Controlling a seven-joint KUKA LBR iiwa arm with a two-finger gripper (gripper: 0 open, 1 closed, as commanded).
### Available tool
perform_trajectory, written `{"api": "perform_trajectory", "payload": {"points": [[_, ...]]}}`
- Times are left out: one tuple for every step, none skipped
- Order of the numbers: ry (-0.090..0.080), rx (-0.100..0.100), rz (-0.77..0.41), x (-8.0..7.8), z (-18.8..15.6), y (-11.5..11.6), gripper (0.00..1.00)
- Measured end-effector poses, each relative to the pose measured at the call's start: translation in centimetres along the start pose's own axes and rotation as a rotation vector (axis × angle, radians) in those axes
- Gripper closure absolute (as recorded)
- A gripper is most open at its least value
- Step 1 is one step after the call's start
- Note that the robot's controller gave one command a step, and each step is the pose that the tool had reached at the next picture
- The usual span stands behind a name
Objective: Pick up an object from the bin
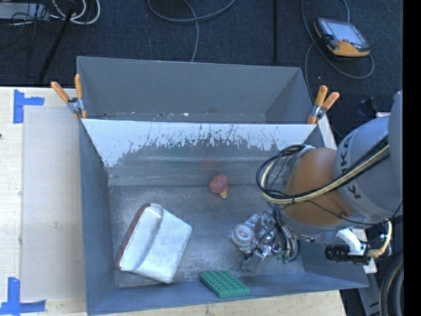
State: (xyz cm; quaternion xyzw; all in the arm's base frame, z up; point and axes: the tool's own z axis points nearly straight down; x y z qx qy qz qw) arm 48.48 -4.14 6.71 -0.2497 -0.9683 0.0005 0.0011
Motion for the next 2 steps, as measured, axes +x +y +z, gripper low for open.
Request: {"api": "perform_trajectory", "payload": {"points": [[0.001, 0.000, -0.002, 0.0, 0.0, 0.0, 1.00], [-0.006, -0.004, -0.008, -0.1, -6.8, 0.0, 1.00]]}}
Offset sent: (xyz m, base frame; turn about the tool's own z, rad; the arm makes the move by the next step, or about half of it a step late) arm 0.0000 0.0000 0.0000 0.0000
